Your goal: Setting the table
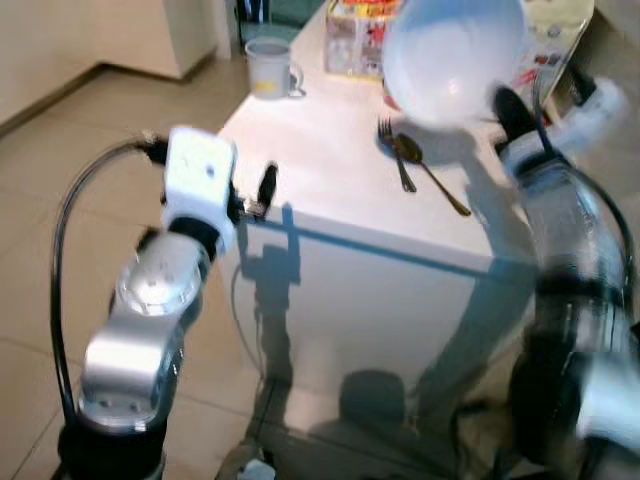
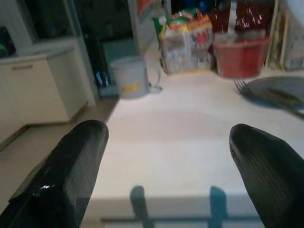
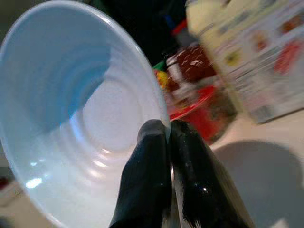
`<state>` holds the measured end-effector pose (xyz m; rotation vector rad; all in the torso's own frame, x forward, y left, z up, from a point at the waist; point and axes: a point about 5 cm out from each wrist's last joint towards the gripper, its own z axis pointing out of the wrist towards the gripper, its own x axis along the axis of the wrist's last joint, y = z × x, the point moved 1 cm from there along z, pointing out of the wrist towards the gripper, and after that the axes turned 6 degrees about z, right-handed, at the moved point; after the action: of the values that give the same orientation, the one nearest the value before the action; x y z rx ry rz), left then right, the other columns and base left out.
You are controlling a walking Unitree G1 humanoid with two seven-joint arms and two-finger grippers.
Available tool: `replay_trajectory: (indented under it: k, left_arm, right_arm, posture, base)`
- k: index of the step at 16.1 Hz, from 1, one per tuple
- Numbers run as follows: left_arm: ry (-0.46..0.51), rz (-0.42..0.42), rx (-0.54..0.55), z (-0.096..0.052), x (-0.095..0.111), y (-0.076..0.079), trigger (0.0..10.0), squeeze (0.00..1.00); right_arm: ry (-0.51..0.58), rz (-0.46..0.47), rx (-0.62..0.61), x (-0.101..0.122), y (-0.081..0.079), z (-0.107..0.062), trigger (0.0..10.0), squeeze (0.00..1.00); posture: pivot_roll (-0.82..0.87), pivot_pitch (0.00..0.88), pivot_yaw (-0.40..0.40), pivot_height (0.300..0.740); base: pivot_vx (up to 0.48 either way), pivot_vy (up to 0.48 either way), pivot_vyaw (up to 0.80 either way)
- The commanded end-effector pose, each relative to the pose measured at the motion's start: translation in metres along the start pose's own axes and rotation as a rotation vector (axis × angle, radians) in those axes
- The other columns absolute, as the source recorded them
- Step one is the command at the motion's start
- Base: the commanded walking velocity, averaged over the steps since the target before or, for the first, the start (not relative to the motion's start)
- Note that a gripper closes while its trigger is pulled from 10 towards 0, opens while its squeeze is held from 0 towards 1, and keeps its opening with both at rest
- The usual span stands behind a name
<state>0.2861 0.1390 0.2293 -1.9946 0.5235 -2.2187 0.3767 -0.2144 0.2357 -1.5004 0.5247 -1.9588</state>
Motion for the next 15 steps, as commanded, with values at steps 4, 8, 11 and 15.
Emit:
replay_trajectory:
  k: [4, 8, 11, 15]
  left_arm:
    - [0.082, 0.054, -0.062, 0.006, 0.01, 0.01, 10.0, 0.0]
    - [0.105, 0.069, -0.075, 0.003, 0.002, 0.011, 10.0, 0.0]
    - [0.065, 0.111, -0.022, 0.002, -0.017, -0.001, 10.0, 0.0]
    - [0.071, 0.095, 0.051, 0.006, -0.017, -0.017, 10.0, 0.0]
  right_arm:
    - [0.096, -0.061, 0.075, 0.025, -0.044, -0.035, 0.0, 0.0]
    - [-0.029, -0.284, 0.092, -0.011, -0.059, -0.096, 0.0, 0.0]
    - [-0.026, -0.322, 0.069, -0.024, -0.065, -0.126, 0.0, 0.0]
    - [0.038, -0.333, 0.023, -0.02, -0.064, -0.133, 0.5, 0.0]
  posture:
    - [0.01, 0.0, -0.007, 0.74]
    - [0.0, 0.0, 0.015, 0.74]
    - [-0.01, 0.0, 0.02, 0.74]
    - [-0.02, 0.0, 0.012, 0.74]
  base:
    - [0.0, 0.0, 0.0]
    - [0.0, 0.0, 0.0]
    - [0.0, 0.0, 0.0]
    - [0.0, 0.0, 0.0]
